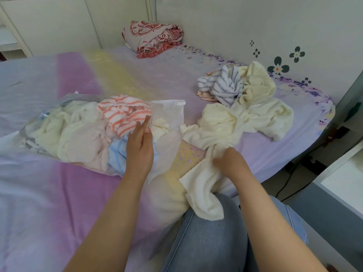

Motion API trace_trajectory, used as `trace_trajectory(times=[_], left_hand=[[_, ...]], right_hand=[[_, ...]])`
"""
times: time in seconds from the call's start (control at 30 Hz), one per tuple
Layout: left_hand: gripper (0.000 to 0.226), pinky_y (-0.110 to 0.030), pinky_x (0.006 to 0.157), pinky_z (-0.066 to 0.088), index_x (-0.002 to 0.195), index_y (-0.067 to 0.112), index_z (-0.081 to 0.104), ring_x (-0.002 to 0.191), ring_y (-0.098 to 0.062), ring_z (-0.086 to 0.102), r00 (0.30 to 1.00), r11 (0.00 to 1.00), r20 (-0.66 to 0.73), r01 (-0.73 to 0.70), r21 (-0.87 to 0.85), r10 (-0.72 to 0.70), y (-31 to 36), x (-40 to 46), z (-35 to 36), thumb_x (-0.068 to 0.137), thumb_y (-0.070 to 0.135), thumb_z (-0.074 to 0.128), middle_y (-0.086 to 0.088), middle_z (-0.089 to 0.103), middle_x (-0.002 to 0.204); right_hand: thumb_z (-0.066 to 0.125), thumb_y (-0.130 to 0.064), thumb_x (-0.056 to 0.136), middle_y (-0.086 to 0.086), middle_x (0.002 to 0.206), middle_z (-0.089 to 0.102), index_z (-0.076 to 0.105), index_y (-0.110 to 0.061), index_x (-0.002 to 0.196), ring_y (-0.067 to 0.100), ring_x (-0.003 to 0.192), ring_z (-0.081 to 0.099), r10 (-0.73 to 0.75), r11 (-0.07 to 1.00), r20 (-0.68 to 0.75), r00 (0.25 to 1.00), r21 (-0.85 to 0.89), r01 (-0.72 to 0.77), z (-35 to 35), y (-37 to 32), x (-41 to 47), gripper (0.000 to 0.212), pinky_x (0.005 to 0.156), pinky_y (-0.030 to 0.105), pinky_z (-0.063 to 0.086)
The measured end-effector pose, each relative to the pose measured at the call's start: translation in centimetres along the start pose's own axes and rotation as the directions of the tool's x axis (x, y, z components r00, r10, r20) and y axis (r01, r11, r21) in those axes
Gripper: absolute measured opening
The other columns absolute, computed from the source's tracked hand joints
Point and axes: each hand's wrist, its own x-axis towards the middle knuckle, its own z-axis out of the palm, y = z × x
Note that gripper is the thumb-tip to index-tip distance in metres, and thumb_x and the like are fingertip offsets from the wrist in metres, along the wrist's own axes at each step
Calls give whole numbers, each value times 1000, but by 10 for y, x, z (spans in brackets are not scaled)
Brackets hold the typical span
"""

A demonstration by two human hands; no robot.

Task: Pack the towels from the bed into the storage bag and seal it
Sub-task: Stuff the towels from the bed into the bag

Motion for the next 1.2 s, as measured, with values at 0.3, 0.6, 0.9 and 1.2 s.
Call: trace_trajectory(times=[0.3,0.6,0.9,1.2], left_hand=[[30,-5,91,34,121,30,59,105,20,50,999,995,-3,52,-79,-53,3,-1,-8,108,19,35,21,57,116],[29,-3,58,38,101,-5,59,59,14,53,993,989,-14,114,-95,-115,2,5,-14,105,6,32,5,50,73],[38,1,66,39,65,21,53,63,19,54,978,979,-111,161,-125,-175,13,3,-20,99,7,40,16,61,66],[27,-35,107,41,96,47,66,104,6,54,975,956,21,220,-196,-220,8,7,-28,90,45,39,31,62,100]], right_hand=[[67,-28,83,-10,116,46,63,-30,91,-15,94,48,-619,690,-175,765,344,637,-56,-81,-70,10,79,6,41],[54,-17,91,1,99,71,62,-16,106,16,94,68,-332,14,-514,791,836,549,-105,-129,-49,17,79,31,55],[50,8,86,16,132,52,29,-11,139,30,117,56,-268,-65,-395,879,917,393,-29,-149,-19,60,102,51,45],[46,-36,93,8,157,18,38,-29,143,27,144,16,-659,751,-25,752,31,659,99,-54,-23,51,118,36,15]])
